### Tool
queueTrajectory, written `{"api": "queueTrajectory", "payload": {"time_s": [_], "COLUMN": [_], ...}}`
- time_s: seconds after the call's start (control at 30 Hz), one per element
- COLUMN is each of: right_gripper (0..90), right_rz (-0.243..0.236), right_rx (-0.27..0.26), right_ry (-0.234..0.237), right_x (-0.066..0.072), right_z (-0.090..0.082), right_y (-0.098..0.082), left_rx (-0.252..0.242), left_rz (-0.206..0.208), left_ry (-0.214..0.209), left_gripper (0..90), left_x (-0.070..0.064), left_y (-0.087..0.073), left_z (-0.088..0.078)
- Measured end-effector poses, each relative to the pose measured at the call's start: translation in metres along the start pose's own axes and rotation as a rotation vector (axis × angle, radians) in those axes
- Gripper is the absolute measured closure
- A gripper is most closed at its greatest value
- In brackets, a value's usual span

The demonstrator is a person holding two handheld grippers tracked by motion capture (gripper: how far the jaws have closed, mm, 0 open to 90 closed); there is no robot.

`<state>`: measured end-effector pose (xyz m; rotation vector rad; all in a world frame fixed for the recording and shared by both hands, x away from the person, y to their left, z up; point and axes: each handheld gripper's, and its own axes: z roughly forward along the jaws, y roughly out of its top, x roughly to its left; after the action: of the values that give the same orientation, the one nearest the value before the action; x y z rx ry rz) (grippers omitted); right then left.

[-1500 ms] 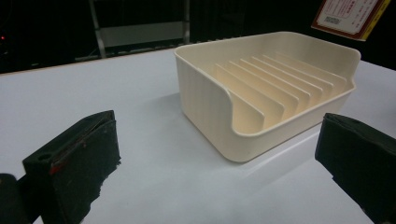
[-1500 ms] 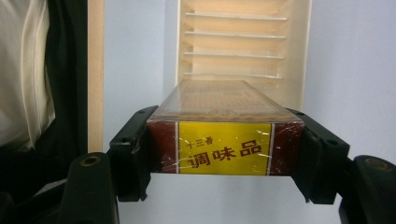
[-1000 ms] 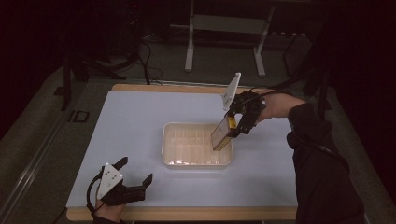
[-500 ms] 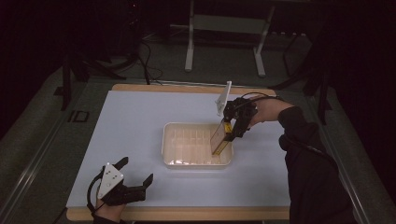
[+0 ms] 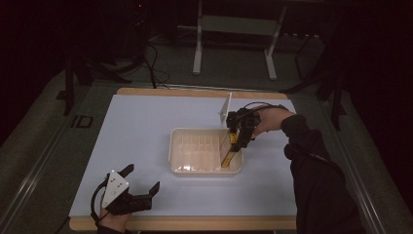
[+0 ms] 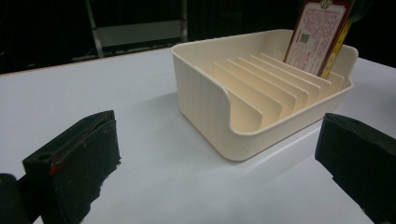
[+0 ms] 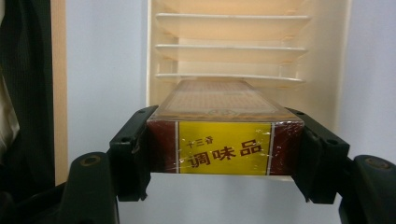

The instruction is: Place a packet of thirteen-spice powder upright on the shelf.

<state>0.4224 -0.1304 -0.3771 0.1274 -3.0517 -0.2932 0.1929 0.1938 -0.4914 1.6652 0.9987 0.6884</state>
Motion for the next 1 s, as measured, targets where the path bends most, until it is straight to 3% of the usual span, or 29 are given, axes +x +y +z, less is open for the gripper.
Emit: {"api": "queueTrajectory", "payload": {"time_s": [1.0], "right_gripper": [31.3], "right_rz": [0.001], "right_rx": [0.035], "right_ry": [-0.004], "right_x": [-0.002], "right_z": [0.029], "right_y": [0.013], "left_rx": [0.006], "left_rz": [0.009], "left_ry": [-0.001], "left_gripper": [0.0], "left_x": [0.0], "left_y": [0.0], "left_z": [0.001]}}
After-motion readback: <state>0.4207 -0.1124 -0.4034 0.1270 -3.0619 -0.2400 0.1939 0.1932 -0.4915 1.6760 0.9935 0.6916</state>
